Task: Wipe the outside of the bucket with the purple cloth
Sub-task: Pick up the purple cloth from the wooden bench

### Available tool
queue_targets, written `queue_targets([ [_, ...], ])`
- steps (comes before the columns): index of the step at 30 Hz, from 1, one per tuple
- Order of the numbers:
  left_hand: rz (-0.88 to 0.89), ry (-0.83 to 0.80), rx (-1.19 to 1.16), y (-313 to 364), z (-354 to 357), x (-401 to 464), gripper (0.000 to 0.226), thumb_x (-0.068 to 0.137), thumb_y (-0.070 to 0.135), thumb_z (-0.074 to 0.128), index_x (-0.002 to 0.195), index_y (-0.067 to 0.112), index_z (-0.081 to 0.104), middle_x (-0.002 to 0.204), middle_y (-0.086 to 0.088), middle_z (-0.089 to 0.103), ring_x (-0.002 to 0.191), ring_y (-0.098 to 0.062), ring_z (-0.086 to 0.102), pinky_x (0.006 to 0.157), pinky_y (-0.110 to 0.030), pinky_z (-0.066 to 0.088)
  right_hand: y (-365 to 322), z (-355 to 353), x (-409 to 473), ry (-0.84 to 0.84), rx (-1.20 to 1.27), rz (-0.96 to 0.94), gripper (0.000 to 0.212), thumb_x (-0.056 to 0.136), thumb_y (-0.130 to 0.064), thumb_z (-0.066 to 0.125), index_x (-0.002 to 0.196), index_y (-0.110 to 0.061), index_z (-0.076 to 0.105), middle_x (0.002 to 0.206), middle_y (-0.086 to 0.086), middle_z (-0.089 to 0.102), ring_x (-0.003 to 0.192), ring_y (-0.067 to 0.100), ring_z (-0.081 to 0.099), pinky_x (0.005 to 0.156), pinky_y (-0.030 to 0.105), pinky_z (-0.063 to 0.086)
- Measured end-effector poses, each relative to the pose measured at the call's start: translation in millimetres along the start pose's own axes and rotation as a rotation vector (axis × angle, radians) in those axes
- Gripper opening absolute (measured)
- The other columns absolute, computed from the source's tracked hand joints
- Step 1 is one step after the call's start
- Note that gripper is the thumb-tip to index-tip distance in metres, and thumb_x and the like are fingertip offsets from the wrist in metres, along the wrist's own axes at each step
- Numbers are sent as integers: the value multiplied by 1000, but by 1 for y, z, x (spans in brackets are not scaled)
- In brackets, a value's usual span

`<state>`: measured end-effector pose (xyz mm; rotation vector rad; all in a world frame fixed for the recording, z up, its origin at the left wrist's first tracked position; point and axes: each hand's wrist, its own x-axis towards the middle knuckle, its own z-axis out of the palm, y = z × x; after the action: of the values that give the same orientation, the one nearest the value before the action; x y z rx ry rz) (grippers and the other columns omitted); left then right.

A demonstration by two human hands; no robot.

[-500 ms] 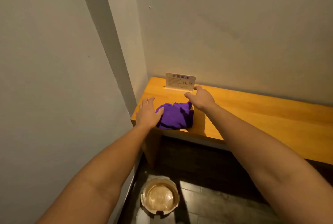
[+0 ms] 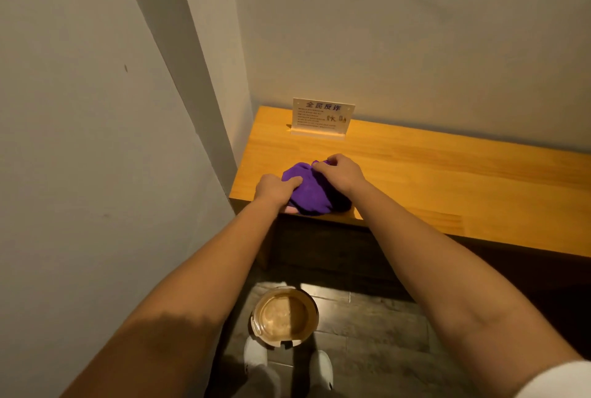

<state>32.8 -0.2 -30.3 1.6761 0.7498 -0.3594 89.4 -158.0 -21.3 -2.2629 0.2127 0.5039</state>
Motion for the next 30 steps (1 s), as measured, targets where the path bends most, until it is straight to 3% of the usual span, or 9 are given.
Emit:
queue_targets([
  [2,-31,-35,-138,-3,1,-2,30,87,23,77,103,0,65,108,-16,70,94,-32,71,75,-49,63,-2,2,0,-7,-17,-6,51,91,-51,68,127,-15,68,121,4,69,117,28,62,84,35,47],
  [6,59,-112,-261,-3,-2,-11,14,90,17,73,103,16,69,109,-10,73,92,-20,71,69,-35,63,-2,-9,-10,-40,68,19,30,84,-51,74,88,-22,74,91,-6,67,93,21,64,69,34,49],
  [9,139,-179,-361,1,-9,-25,23,91,16,72,114,16,66,110,-9,72,95,-19,72,75,-37,63,3,-20,-22,-60,261,49,36,81,-52,80,91,-17,78,95,2,76,93,24,70,78,39,56],
  [12,213,-198,-456,8,-6,-41,34,92,17,71,124,11,65,114,-9,72,102,-21,70,81,-40,62,8,-32,-39,-97,474,64,40,78,-52,83,99,-19,80,97,2,80,97,26,75,73,34,57],
  [18,349,-99,-466,14,15,-78,28,92,22,70,119,18,66,117,-7,69,106,-22,68,83,-39,61,29,-37,-74,-368,922,-20,41,87,-53,77,115,-23,78,117,12,79,102,29,77,81,38,63],
  [21,363,-50,-456,6,18,-94,22,91,26,71,113,24,67,115,-5,69,104,-21,68,80,-35,61,36,-44,-91,-370,826,-57,52,84,-46,83,124,-16,71,115,11,79,103,28,77,79,35,63],
  [25,313,-32,-384,-14,19,-117,28,88,34,71,112,22,67,110,-4,70,103,-21,68,69,-27,59,37,-52,-107,-196,672,-105,28,84,-27,86,107,-16,73,103,7,79,98,26,76,69,31,62],
  [28,211,-98,-357,-30,14,-135,33,86,34,71,115,20,65,120,-9,66,105,-23,66,84,-41,58,35,-56,-125,-229,620,-158,16,85,-16,81,98,-17,72,105,10,76,101,29,72,83,41,61],
  [30,144,-217,-426,-37,10,-147,36,86,38,72,118,22,64,128,-13,64,106,-26,67,88,-52,56,33,-58,-138,-270,620,-196,16,84,-13,80,98,-17,72,101,9,76,97,28,72,80,39,60],
])
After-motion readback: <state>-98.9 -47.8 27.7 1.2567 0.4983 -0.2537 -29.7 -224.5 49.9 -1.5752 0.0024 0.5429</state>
